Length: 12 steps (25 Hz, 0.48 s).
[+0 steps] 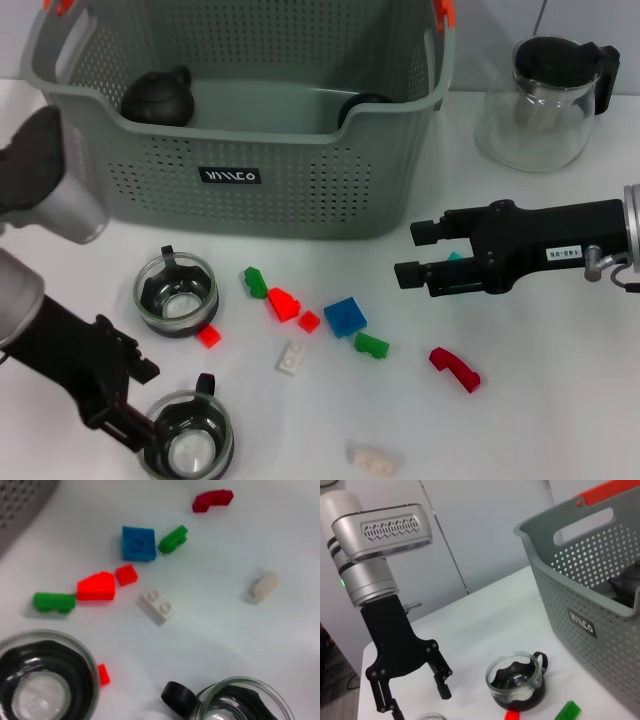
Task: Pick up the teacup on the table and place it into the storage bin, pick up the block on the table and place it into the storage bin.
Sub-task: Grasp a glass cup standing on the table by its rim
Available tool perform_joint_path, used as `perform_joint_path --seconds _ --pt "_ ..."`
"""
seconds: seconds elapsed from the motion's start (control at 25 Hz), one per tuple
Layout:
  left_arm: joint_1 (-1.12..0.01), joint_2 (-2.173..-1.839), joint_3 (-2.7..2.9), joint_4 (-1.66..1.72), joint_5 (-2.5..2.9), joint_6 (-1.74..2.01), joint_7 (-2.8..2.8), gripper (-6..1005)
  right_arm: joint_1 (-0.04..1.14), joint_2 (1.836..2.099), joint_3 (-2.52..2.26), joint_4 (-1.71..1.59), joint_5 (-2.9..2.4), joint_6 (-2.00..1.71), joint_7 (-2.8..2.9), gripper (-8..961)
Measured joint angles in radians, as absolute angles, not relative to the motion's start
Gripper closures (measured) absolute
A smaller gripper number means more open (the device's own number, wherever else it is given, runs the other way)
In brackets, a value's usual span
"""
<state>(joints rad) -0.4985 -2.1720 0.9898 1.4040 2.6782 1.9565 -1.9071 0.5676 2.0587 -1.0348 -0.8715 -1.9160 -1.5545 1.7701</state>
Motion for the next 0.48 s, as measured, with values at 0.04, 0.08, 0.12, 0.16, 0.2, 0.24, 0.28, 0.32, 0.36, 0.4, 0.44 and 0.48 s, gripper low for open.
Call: perform_joint_path --seconds 0.04,0.08,0.12,0.16,0.2,0.24,0.28,0.32,0.36,0.4,0.44,0.48 --pt "-0.499 -2.172 1.0 1.404 2.678 1.949 -1.922 207 0.568 2.059 -1.035 -0.871 -1.921 -1.552 1.77 193" --pt "-0.499 -2.173 1.013 1.404 2.679 1.94 -1.941 207 0.568 2.059 -1.034 -0.871 -1.925 -1.55 1.77 193" --pt "-0.498 -2.173 1.026 1.403 2.68 1.927 -1.964 207 0.568 2.059 -1.034 -0.871 -1.929 -1.549 1.77 193" --pt "-0.497 -2.172 1.037 1.403 2.682 1.915 -1.981 207 0.568 2.059 -1.034 -0.871 -1.932 -1.549 1.77 194" --pt "-0.495 -2.172 1.046 1.401 2.683 1.906 -1.994 208 0.568 2.059 -1.034 -0.871 -1.934 -1.548 1.77 194" --pt "-0.493 -2.172 1.054 1.399 2.684 1.9 -2.005 208 0.568 2.059 -1.034 -0.871 -1.935 -1.546 1.77 194" --pt "-0.492 -2.171 1.059 1.396 2.685 1.895 -2.014 208 0.568 2.059 -1.034 -0.871 -1.935 -1.544 1.77 194" --pt "-0.492 -2.171 1.062 1.394 2.686 1.891 -2.021 208 0.568 2.059 -1.034 -0.871 -1.936 -1.543 1.77 194" --pt "-0.492 -2.171 1.063 1.392 2.687 1.889 -2.027 208 0.568 2.059 -1.034 -0.871 -1.936 -1.542 1.77 194" --pt "-0.491 -2.171 1.065 1.39 2.69 1.886 -2.035 208 0.568 2.059 -1.034 -0.871 -1.936 -1.542 1.77 194" --pt "-0.491 -2.171 1.068 1.388 2.692 1.882 -2.041 208 0.568 2.059 -1.034 -0.871 -1.936 -1.542 1.77 194" --pt "-0.49 -2.171 1.07 1.384 2.693 1.878 -2.045 213 0.568 2.059 -1.034 -0.871 -1.936 -1.542 1.77 194"
